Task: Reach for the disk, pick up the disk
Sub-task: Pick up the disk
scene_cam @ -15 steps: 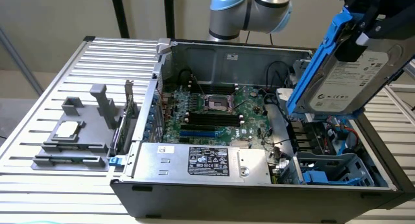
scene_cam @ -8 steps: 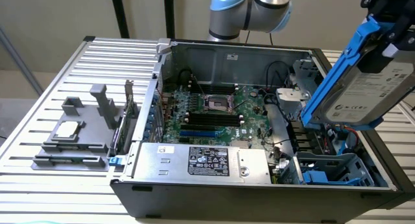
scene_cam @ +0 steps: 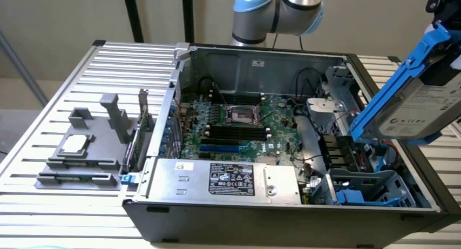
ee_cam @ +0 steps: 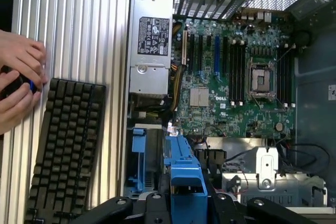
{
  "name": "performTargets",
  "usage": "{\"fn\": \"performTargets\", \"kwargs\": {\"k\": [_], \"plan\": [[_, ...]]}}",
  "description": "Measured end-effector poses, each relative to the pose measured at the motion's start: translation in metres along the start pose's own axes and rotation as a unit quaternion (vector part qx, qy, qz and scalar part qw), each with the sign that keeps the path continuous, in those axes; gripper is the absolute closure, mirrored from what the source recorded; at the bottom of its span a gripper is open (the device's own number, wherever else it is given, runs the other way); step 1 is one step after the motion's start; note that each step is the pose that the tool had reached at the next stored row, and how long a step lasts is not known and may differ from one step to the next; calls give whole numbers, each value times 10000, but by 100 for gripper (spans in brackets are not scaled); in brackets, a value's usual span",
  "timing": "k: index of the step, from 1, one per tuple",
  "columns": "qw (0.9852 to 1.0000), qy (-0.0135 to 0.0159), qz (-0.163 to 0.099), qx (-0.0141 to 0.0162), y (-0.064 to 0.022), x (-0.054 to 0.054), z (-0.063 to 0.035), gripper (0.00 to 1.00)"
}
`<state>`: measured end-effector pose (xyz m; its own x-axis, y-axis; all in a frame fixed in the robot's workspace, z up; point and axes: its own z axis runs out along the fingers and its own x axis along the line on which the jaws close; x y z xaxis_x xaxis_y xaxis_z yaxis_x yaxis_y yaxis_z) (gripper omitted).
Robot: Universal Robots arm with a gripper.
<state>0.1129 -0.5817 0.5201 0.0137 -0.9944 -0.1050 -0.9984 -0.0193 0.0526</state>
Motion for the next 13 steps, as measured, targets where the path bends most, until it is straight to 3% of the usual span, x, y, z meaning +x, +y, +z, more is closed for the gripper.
{"fn": "performTargets", "kwargs": {"k": [2, 13], "plan": [[10000, -30, -1, 0, -24, 23, 2, 67], [10000, -36, 2, 1, -38, 47, 3, 67]]}}
